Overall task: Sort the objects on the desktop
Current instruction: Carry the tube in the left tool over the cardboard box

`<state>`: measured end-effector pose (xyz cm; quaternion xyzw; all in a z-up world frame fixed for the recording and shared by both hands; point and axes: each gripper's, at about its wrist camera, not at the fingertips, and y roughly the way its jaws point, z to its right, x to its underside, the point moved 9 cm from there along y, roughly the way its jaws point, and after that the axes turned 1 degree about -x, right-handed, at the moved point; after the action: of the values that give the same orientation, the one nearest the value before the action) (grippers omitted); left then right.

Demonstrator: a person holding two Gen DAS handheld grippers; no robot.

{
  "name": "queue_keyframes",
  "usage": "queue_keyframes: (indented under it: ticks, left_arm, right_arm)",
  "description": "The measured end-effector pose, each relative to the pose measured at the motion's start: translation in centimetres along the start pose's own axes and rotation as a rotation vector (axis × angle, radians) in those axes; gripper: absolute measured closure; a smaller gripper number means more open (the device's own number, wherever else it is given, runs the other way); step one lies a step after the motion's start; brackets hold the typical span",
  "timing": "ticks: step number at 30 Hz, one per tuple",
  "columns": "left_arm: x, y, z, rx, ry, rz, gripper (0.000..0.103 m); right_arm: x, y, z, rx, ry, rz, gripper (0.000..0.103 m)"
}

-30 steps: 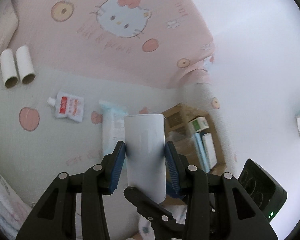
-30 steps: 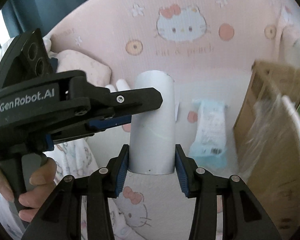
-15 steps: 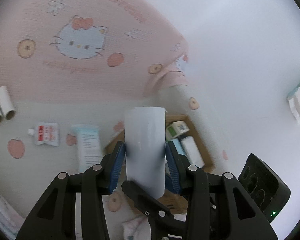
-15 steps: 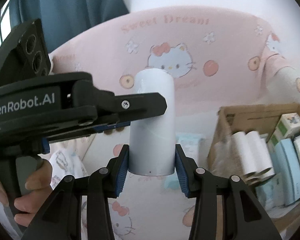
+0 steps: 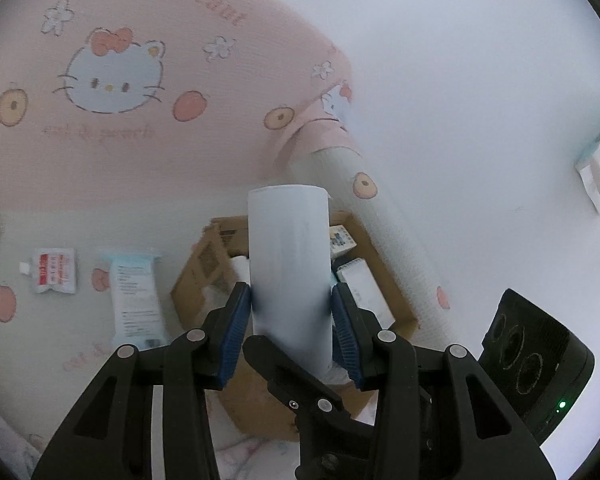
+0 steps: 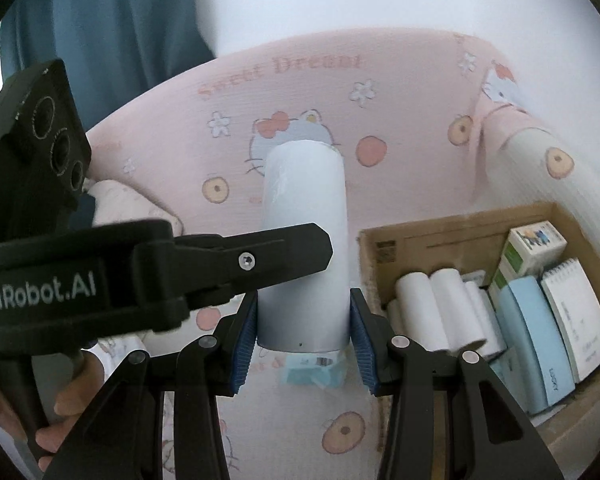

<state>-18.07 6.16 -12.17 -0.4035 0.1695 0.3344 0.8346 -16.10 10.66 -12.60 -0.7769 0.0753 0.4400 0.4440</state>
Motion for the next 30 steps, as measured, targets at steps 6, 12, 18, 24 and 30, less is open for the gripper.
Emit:
queue_keyframes:
  ticks: [6,12,18,24,30]
  left_arm:
    - [-1.1,2.4,2.9,0.014,0.056,-0.040,0.057]
    - [-2.3,4.5,5.8,0.033,0.125,-0.051,0.058]
    - [-3.5,8.0,6.4,0.067,0.074,-0.146,0.059]
    - [-3.4,11.4,6.2,0.074,0.022,-0.224,0.059]
    - [-2.5,14.3,6.0,0.041,0.050,-0.297,0.060]
  right_arm:
    - [-0.6,-0.8,3.3,0.026,0.034,0.012,0.062]
    - [-1.5,-1.6,7.2,-0.030,0.127,0.003,0.062]
    - [-2.2,-1.2,10.3,-0.054,0.115,-0.013,0.062]
    - [-1.6,0.5,13.5,-0.010,0.112,-0.099,0.062]
    - [-0.6,2.1,15.2,0.035,0.074,-0.182,0.062]
